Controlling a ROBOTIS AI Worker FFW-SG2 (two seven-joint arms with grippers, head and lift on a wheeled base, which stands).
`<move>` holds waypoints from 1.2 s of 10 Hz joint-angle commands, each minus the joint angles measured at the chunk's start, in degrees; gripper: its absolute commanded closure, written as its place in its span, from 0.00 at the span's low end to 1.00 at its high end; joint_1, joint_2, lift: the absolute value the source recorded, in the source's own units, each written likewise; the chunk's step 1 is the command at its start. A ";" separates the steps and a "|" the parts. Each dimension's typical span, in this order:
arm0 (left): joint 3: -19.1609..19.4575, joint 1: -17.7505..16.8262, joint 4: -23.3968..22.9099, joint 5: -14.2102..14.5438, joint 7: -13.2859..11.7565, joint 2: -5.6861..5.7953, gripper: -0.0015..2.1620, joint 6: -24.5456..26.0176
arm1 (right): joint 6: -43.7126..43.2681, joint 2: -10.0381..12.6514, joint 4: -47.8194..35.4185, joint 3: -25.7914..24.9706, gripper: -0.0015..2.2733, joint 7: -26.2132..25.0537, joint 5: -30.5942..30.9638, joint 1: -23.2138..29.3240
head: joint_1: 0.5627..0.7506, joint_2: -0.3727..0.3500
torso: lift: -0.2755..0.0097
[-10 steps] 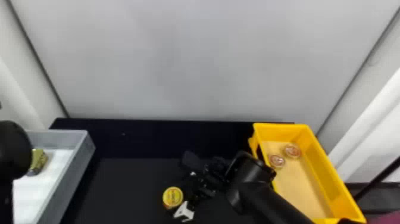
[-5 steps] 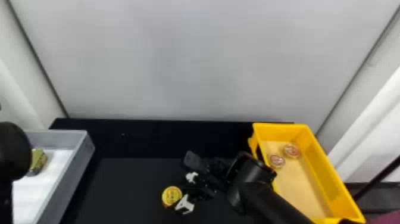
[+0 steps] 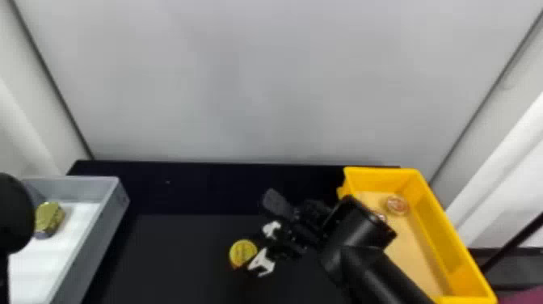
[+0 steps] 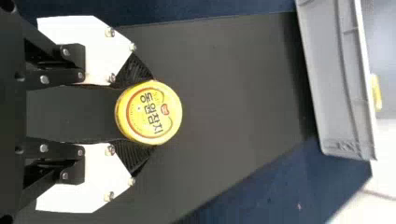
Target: Pick up the round yellow can and place it in the yellow rectangular box
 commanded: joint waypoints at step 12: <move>1.12 -1.16 -3.17 -1.14 -1.54 2.18 0.05 5.77 | 17.92 -9.37 -37.58 -39.63 0.34 2.63 21.82 13.38 | 0.70 0.41 | 0.96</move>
